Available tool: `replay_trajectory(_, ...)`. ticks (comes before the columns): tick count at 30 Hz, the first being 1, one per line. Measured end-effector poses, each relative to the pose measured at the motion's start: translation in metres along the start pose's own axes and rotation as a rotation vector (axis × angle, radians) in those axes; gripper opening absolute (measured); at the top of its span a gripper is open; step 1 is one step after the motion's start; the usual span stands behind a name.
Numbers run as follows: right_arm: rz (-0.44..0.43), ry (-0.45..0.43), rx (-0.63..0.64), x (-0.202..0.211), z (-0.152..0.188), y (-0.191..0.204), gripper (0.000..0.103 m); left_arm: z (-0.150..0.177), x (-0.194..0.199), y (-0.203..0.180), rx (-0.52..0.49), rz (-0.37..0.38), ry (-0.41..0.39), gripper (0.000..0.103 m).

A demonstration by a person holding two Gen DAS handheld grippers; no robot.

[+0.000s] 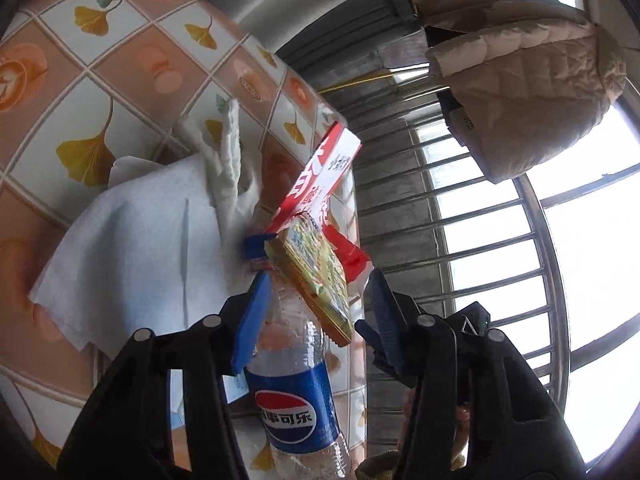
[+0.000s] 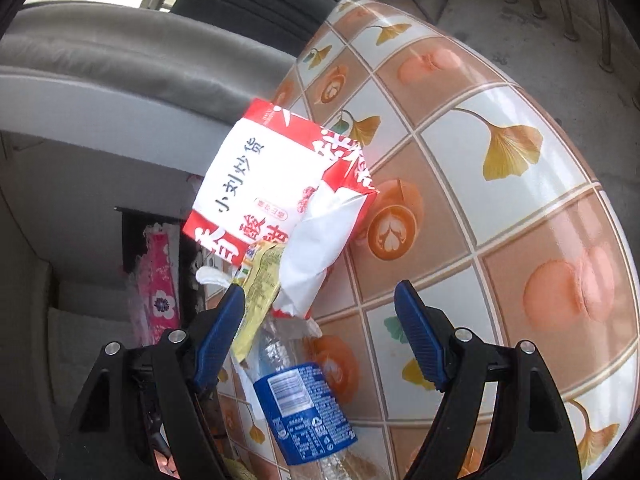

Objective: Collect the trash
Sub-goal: 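Grasp the red-and-white snack bag with the right tool while the left tool grasps the yellow packet, then lift both snack packets and carry them toward the blue wastebasket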

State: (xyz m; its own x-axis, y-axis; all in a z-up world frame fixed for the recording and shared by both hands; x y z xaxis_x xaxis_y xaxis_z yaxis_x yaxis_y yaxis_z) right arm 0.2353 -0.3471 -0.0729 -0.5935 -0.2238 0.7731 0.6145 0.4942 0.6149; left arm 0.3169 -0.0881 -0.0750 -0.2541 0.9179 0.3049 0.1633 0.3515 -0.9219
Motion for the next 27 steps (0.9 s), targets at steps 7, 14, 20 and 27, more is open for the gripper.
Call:
replay_trajectory(7, -0.015, 0.029, -0.047, -0.020, -0.012, 0.000, 0.071, -0.006, -0.020, 0.013, 0.058, -0.012, 0.004, 0.035)
replay_trajectory(14, -0.044, 0.067, -0.084, -0.035, -0.017, -0.004, 0.063, -0.008, -0.029, 0.024, 0.099, -0.023, 0.007, 0.028)
replay_trajectory(20, -0.055, 0.099, -0.096, -0.045, -0.015, -0.007, 0.052, -0.008, -0.031, 0.029, 0.144, -0.026, 0.005, 0.028)
replay_trajectory(27, -0.063, 0.114, -0.098, -0.051, -0.014, -0.008, 0.039, -0.010, -0.038, 0.025, 0.131, -0.028, 0.001, 0.028)
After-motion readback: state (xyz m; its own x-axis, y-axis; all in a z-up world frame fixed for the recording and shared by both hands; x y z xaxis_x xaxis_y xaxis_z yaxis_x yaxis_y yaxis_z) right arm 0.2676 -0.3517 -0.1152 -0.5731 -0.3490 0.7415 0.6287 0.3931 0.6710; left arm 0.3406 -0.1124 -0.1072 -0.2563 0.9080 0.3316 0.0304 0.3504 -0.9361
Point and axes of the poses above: each gripper's, at about its wrist camera, not at the fingertips, and x roughly against the way its jaws point, y to its left, z to its underside, the point moved 7 cm from there along -x, roughly the way its jaws point, and after that the axes turned 12 degrees about z, right-handed, at the moved point
